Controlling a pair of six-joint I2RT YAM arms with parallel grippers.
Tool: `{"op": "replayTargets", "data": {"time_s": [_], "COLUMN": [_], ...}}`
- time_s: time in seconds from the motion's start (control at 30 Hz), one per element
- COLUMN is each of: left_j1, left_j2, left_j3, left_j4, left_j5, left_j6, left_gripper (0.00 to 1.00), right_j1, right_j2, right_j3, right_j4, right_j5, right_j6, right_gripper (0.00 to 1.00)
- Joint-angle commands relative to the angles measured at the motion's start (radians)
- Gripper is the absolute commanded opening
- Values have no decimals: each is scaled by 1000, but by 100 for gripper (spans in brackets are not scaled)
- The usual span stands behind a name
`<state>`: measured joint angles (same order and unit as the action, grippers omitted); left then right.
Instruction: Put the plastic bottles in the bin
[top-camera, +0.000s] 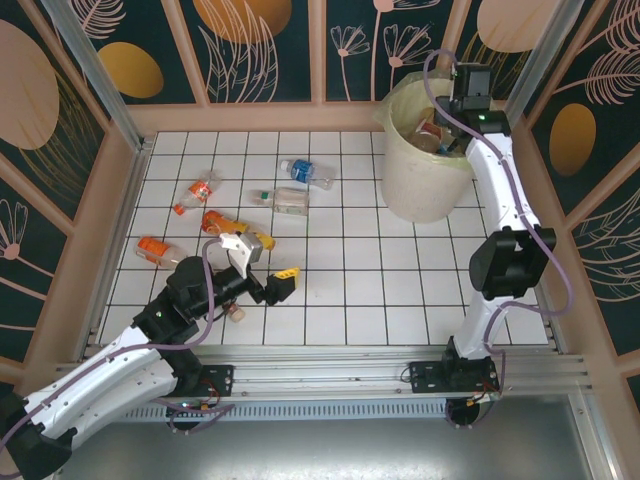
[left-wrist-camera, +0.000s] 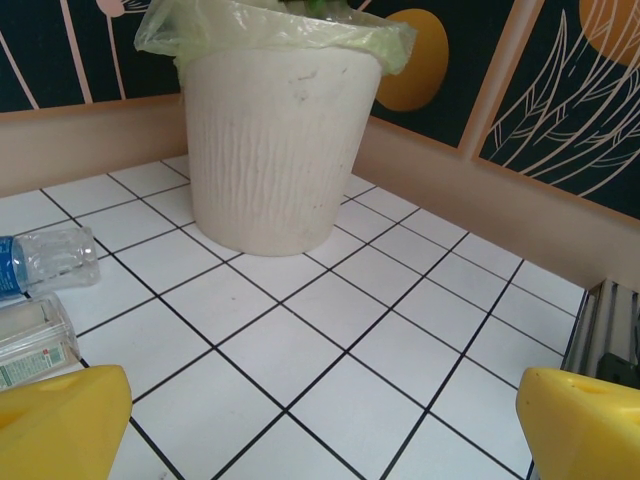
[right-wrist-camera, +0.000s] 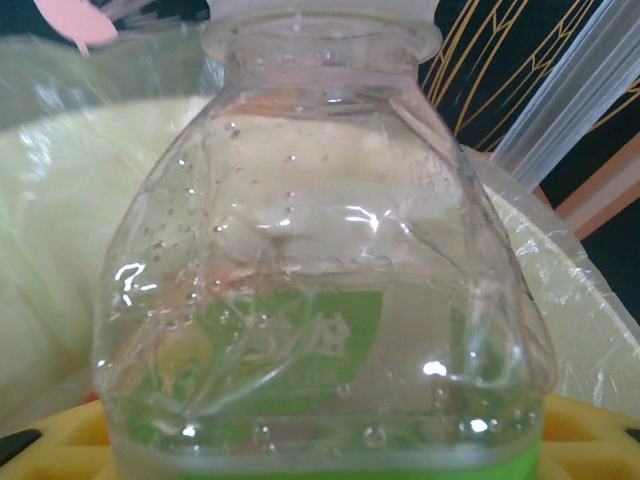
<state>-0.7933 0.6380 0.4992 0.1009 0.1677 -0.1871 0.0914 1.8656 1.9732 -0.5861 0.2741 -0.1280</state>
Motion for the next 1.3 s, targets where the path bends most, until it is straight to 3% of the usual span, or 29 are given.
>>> {"op": "replayTargets", "data": {"time_s": [0.0,0.13,0.37,0.47,0.67,1.03,1.27], "left_j1": [-6,-6,-6,-6,-6,-6,-6], "left_j2": [6,8,8,1,-4,71,192], "left_j3": [25,21,27,28,43,200,364], "left_j4": [6,5,-4,-11,-32,-253,-537], "left_j5": [-12,-2,-3,-14,-54,-289,-482], "left_j6": [18,18,17,12,-14,-217,-259], "left_gripper": [99,99,99,99,99,99,99], "right_j1": [4,10,34,31,37,171,296], "right_j2": [9,-7,-46,-52,-114,-544,-738], "right_j3": [-37,-79,-108,-58,-12,-505,-754], "right_j4": [-23,-8,52,31,-16,204,258], "right_j5": [72,86,102,62,-81,-255,-523], "right_j6": [-105,-120,-90,-49,101,273,312], "right_gripper": [60,62,83,91,92,92,92]}}
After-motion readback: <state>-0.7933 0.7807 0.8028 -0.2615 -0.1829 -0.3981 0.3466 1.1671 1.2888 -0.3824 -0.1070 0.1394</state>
